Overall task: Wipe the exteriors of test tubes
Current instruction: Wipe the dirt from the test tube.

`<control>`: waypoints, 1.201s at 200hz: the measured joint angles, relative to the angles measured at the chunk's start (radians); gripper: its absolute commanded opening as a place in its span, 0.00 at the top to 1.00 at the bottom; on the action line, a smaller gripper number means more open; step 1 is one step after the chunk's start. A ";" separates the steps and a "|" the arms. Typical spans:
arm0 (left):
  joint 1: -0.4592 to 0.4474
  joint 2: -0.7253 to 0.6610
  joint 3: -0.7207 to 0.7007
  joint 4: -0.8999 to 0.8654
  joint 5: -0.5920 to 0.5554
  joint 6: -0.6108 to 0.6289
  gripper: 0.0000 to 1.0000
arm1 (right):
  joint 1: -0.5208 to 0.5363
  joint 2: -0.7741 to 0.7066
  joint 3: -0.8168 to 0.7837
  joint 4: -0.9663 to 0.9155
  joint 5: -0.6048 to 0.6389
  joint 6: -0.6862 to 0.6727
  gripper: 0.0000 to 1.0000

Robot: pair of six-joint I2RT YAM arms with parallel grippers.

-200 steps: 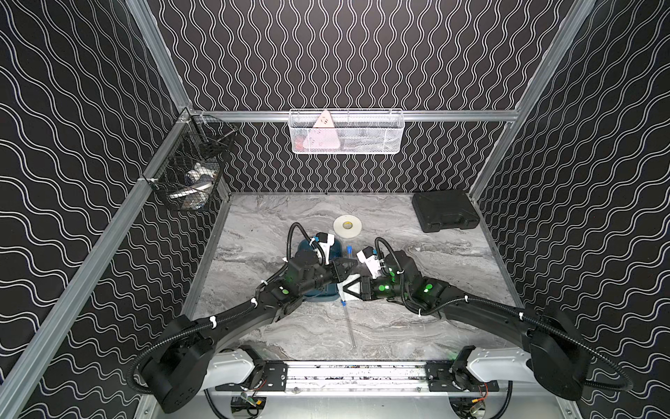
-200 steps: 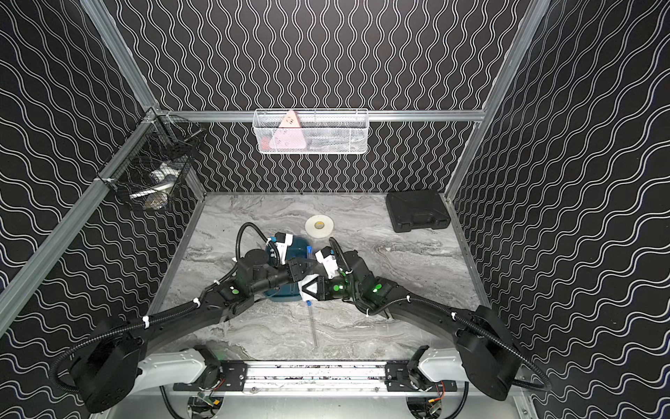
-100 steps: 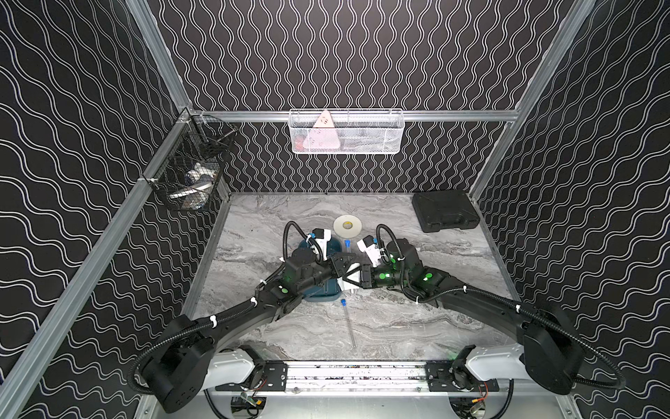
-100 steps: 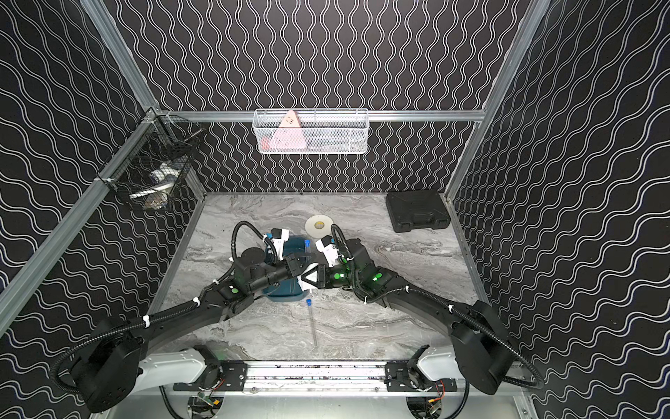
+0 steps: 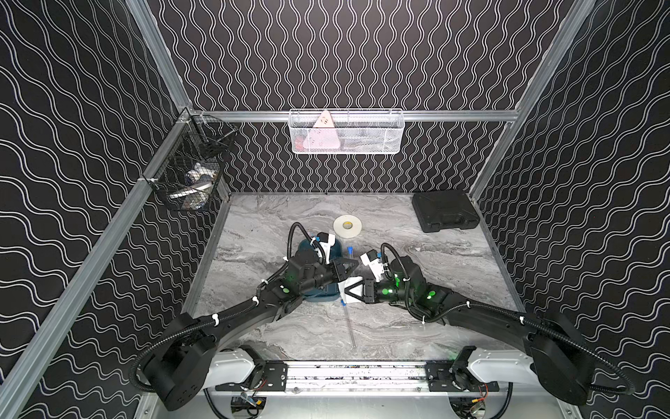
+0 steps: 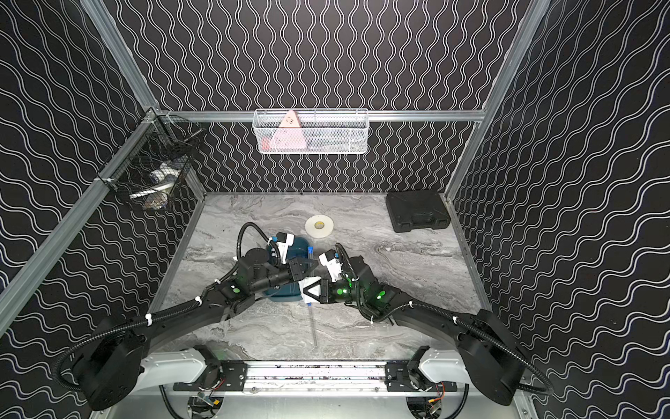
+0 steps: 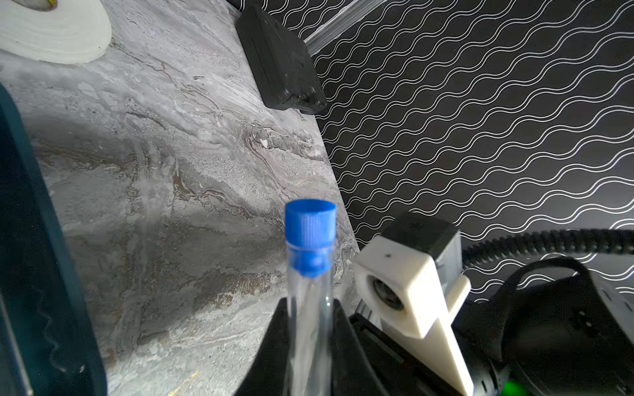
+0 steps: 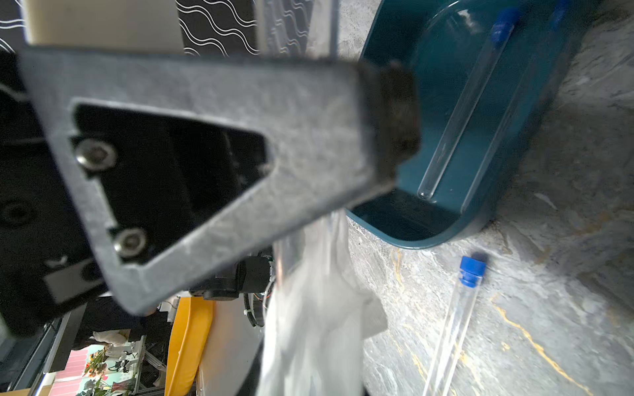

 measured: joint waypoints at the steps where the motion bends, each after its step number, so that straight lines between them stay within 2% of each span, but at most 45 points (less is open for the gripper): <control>1: 0.000 0.000 0.000 0.000 0.000 0.000 0.76 | 0.000 0.000 0.000 0.000 0.001 0.000 0.88; 41: 0.017 -0.007 0.010 0.011 -0.012 0.000 0.58 | 0.001 0.000 0.016 -0.051 0.002 0.000 0.88; 67: 0.049 -0.015 0.029 0.000 -0.012 0.008 0.55 | 0.002 -0.016 0.016 -0.089 0.006 -0.004 0.88; 139: 0.083 0.045 0.056 0.008 0.026 0.029 0.61 | 0.003 -0.043 0.026 -0.155 0.008 -0.031 0.88; 187: 0.083 0.075 0.066 0.036 0.048 0.026 0.76 | 0.006 -0.043 0.027 -0.167 0.005 -0.034 0.88; 240: 0.083 0.088 0.065 0.062 0.064 0.018 0.85 | 0.007 -0.043 0.031 -0.187 0.011 -0.038 0.87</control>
